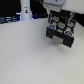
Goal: Open the kcup holder, insert the kcup into the holder, and close the kcup holder
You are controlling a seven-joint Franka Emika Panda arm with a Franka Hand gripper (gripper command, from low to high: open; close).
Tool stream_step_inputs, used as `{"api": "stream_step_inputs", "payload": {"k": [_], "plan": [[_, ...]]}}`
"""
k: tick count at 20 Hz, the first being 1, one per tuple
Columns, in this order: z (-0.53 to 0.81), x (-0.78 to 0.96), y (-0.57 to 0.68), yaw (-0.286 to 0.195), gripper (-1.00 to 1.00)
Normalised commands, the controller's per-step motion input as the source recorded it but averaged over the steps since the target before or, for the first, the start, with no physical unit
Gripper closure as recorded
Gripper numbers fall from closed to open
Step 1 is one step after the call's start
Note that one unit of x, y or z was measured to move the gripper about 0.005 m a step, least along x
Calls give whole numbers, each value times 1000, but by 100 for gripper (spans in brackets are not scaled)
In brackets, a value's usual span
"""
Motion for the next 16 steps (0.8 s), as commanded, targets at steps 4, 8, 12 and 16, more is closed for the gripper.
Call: {"api": "stream_step_inputs", "payload": {"k": [4, 8, 12, 16], "plan": [[-130, 615, -166, 64, -100], [-135, 690, -21, 53, -100], [-273, 241, 162, 120, -100], [-152, 183, 190, 216, -100]]}}
